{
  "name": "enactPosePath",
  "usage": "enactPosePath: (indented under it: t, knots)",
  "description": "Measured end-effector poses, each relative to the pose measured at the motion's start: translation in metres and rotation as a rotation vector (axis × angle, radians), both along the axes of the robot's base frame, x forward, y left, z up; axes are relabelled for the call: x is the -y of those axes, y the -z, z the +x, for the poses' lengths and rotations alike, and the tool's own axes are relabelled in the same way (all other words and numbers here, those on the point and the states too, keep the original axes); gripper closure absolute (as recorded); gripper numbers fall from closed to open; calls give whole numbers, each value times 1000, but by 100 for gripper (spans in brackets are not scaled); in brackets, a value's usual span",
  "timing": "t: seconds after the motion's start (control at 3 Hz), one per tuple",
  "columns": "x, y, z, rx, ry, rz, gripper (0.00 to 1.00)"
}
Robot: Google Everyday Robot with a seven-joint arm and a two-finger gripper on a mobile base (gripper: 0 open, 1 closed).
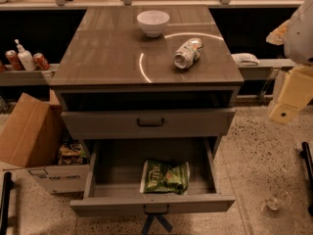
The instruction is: Pick green jalapeno chip bag from middle drawer and place on counter
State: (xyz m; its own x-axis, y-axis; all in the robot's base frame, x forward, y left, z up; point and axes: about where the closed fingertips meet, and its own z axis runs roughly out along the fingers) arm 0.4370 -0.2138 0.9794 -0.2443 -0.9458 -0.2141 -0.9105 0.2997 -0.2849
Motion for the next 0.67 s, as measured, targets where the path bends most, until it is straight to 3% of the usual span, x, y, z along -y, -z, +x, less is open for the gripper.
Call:
enactPosePath:
  t: [0.33, 0.67]
  knots:
    - [0, 0, 0, 0, 0, 0, 0]
    - [-5, 28, 3, -12, -11, 97, 0]
